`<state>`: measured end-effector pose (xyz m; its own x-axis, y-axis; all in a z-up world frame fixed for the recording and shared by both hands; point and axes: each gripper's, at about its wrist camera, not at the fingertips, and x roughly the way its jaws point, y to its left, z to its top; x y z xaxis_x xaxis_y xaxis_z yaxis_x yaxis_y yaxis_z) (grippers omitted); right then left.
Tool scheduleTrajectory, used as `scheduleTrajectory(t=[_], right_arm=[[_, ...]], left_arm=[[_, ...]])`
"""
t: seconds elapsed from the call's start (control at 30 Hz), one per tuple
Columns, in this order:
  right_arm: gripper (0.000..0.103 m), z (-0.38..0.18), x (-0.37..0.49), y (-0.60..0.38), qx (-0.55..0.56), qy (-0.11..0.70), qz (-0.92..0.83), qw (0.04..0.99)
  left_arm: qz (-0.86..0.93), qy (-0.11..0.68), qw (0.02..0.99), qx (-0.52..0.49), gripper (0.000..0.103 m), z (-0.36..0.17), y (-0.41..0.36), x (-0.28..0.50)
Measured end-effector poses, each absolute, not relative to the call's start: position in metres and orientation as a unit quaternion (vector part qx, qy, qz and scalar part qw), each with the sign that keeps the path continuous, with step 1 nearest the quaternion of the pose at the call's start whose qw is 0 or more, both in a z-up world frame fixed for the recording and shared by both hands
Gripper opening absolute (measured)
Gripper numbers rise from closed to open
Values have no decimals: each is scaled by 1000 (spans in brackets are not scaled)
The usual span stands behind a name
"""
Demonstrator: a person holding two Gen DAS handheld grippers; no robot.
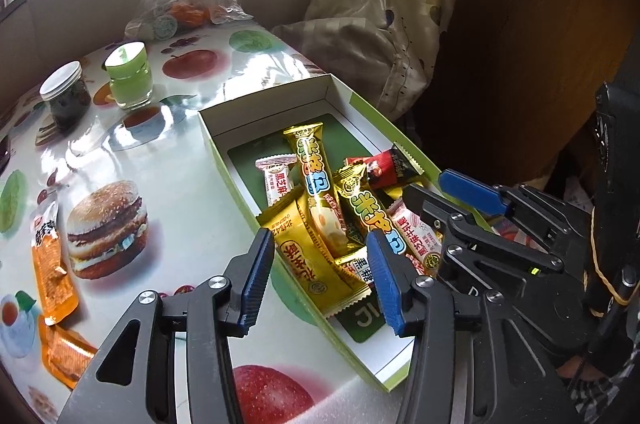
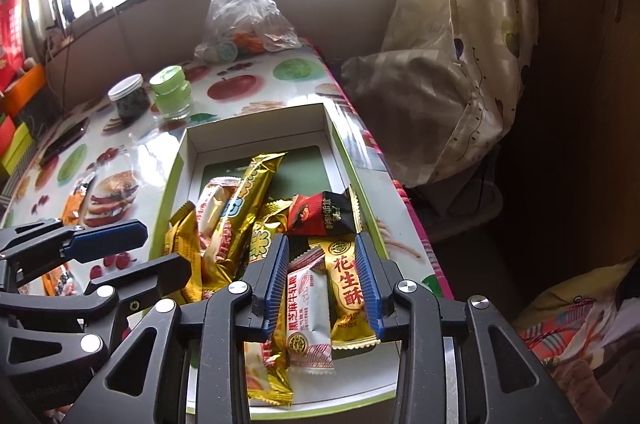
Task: Organize snacks
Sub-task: 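Open the left gripper to drop the peanut candy while the right releases the red packet, then move both open grippers back from the box to the orange snack pouches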
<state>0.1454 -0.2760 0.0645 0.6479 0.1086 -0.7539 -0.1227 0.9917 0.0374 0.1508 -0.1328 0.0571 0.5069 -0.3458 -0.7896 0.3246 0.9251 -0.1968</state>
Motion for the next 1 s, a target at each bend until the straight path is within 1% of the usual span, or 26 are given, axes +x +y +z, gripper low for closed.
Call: scheduleTrajectory(t=[0.5, 1.0], right_arm=[[35, 77, 123, -266, -11, 403, 62, 913], [39, 84, 105, -228, -12, 389, 104, 915]], left_arm=[[-174, 438, 882, -15, 49, 71, -112, 126], [-129, 429, 894, -31, 49, 74, -62, 102]])
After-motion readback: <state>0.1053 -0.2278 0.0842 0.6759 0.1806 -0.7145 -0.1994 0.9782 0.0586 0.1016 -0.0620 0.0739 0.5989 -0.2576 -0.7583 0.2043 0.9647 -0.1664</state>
